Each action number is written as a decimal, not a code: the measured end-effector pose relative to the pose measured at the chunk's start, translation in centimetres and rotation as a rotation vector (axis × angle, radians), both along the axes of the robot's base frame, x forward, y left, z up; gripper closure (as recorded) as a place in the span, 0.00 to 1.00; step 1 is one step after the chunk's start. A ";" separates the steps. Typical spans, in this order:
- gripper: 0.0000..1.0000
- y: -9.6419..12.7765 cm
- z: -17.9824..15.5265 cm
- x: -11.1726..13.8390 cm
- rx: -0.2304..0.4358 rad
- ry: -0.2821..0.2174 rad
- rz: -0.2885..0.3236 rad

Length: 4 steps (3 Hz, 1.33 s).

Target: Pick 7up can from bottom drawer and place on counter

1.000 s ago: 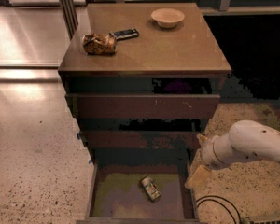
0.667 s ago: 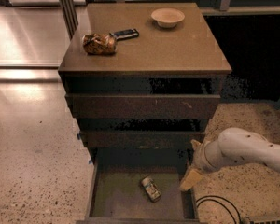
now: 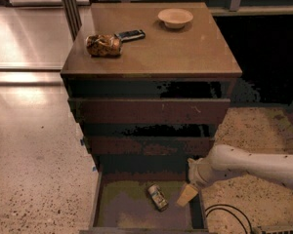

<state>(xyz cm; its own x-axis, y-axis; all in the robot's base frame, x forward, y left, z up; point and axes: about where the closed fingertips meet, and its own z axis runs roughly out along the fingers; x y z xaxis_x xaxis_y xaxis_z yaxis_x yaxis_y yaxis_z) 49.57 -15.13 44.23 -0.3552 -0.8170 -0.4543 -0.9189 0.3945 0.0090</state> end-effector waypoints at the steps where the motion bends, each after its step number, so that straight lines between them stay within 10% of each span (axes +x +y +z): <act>1: 0.00 1.3 -3.2 -0.6 -0.005 0.051 -0.014; 4: 0.00 1.0 -10.4 -0.2 0.042 0.100 -0.061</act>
Offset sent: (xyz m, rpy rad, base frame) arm -0.0055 0.0107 -0.0281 -0.0056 0.0435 -0.0117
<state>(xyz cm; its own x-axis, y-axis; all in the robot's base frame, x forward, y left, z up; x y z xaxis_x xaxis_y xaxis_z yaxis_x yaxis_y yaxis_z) 49.32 -14.16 33.83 -0.4492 -0.7734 -0.4472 -0.8867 0.4473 0.1172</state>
